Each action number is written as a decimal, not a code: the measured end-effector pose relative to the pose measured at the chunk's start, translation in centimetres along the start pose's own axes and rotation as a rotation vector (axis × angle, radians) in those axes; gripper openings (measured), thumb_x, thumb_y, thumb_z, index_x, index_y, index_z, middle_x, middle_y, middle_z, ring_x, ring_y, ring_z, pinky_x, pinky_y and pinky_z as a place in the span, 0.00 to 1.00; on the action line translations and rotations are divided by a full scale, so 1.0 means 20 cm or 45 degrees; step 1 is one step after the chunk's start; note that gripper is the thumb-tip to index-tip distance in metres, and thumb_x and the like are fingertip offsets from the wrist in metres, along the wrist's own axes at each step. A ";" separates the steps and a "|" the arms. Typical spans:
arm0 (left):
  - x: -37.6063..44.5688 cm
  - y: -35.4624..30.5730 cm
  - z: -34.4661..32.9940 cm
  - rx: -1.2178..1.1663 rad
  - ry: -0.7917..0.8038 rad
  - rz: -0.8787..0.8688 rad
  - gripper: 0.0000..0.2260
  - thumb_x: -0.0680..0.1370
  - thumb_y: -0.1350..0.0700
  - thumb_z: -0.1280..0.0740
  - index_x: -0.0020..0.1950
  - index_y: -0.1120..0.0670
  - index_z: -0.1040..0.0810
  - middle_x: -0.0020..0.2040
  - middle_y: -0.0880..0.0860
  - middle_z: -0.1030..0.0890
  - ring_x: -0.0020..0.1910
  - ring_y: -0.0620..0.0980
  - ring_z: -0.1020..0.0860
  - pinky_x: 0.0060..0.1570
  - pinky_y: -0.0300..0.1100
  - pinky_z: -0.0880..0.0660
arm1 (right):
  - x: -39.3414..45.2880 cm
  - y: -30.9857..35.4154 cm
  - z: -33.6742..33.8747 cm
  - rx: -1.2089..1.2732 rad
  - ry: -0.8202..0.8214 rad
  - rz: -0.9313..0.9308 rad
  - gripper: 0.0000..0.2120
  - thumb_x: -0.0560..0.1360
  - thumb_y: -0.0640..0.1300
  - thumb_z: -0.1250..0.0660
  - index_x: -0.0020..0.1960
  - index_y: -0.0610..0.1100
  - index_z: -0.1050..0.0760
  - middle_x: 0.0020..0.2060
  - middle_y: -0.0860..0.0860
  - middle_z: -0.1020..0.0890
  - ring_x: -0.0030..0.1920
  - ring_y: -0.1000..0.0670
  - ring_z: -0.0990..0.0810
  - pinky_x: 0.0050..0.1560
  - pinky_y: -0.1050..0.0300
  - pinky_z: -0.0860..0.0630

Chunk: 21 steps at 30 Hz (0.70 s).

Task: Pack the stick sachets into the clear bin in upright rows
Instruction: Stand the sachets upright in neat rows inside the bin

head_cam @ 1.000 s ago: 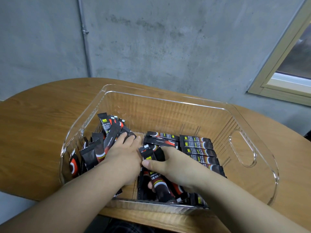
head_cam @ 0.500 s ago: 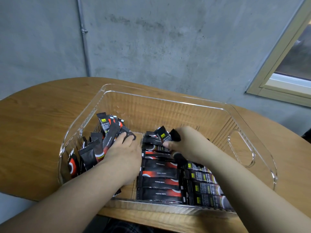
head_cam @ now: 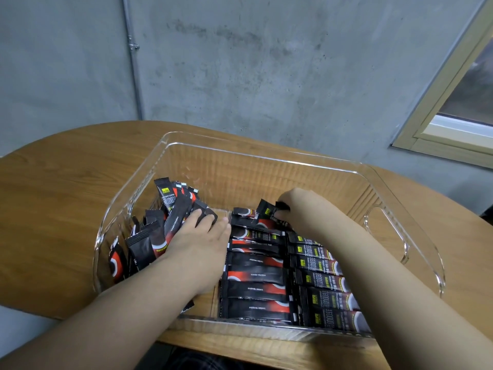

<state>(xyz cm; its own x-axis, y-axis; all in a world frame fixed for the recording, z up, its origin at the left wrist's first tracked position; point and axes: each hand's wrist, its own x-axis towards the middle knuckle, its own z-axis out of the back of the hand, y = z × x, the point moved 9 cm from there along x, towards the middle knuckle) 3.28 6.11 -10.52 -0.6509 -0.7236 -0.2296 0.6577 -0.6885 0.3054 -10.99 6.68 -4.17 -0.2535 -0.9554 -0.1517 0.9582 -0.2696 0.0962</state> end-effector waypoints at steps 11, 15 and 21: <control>0.00 0.00 0.00 0.016 0.006 -0.008 0.30 0.82 0.54 0.47 0.78 0.57 0.60 0.79 0.53 0.59 0.77 0.56 0.56 0.73 0.54 0.63 | -0.05 0.00 -0.01 -0.321 -0.071 0.002 0.06 0.79 0.39 0.39 0.44 0.42 0.29 0.30 0.50 0.29 0.29 0.50 0.32 0.28 0.59 0.39; 0.00 0.00 -0.01 0.018 0.011 -0.008 0.30 0.82 0.54 0.47 0.78 0.57 0.60 0.79 0.53 0.59 0.77 0.56 0.56 0.73 0.54 0.63 | -0.04 0.01 -0.01 -0.336 -0.132 0.013 0.04 0.78 0.36 0.38 0.45 0.43 0.28 0.30 0.51 0.30 0.30 0.49 0.31 0.30 0.58 0.36; 0.00 0.00 -0.01 0.061 0.000 0.005 0.30 0.81 0.55 0.46 0.78 0.60 0.58 0.79 0.56 0.57 0.77 0.56 0.54 0.73 0.54 0.62 | -0.06 0.02 0.04 -0.232 -0.182 0.029 0.04 0.79 0.39 0.39 0.46 0.43 0.28 0.36 0.48 0.27 0.38 0.43 0.27 0.37 0.56 0.32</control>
<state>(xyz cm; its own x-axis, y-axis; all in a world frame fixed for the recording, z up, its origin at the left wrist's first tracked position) 3.32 6.03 -10.73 -0.6486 -0.7261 -0.2281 0.6412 -0.6828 0.3503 -10.32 7.66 -3.25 -0.2353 -0.9719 -0.0096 0.9688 -0.2337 -0.0830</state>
